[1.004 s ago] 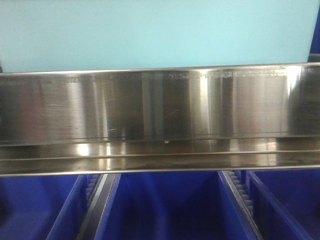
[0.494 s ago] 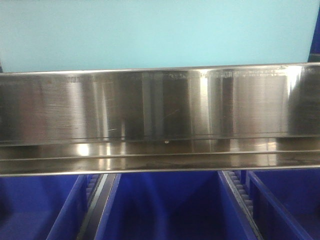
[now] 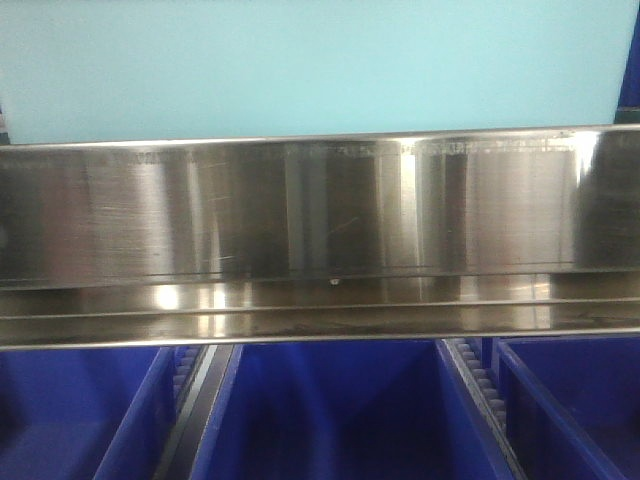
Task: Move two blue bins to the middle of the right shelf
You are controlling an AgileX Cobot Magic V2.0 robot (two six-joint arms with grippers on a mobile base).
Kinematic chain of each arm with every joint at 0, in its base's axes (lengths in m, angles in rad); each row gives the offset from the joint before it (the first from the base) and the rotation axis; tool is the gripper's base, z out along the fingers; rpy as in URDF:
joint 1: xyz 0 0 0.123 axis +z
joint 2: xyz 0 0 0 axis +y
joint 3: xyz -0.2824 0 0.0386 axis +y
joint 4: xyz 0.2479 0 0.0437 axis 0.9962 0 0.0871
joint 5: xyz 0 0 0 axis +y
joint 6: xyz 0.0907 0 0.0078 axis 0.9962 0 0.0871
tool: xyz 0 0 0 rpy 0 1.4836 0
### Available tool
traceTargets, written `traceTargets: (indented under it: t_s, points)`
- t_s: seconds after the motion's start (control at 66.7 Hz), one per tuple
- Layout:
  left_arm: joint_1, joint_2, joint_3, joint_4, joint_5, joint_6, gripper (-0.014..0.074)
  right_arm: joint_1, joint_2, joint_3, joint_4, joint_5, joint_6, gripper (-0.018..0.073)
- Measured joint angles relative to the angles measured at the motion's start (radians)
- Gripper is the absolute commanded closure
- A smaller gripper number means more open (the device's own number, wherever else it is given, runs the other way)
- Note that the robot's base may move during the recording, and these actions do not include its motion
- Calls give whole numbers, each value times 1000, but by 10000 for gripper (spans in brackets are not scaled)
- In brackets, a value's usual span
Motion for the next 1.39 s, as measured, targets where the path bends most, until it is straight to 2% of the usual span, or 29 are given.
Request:
traceTargets:
  t_s: [0.36,0.539,0.614,0.659,0.704,0.779,0.854,0.929,1.034,1.139,1.289,1.393]
  points:
    - [6,-4,195,10,-139,-33,707,-4,-2,160,-4,-84,20,718]
    - [8,-4,214,15,-168,-36,706,-4,-2,182,-10,-106,22,718]
    - [8,-4,214,16,-170,-36,669,-4,-2,184,-12,-108,22,712]
    - [8,-2,214,16,-170,-36,605,-4,-2,184,-12,-108,22,663]
    - [8,-2,214,16,-170,-36,534,-4,-2,184,-12,-108,24,575]
    - [8,-2,214,16,-172,-36,400,-4,-2,184,-12,-114,24,381]
    - [8,0,214,10,-179,-36,300,-4,-2,184,-3,-126,24,230]
    - [4,0,208,4,-173,-36,251,-2,-5,169,-1,-116,24,167]
    - [4,0,172,1,-110,-36,246,-2,-7,126,-1,-37,24,167]
    - [4,0,116,-3,-2,-33,258,-2,-9,57,12,104,24,168]
    - [4,9,21,-58,192,-29,294,-2,6,-42,36,336,24,168]
    - [4,28,-23,-93,296,-12,299,-2,38,-83,48,442,24,168]
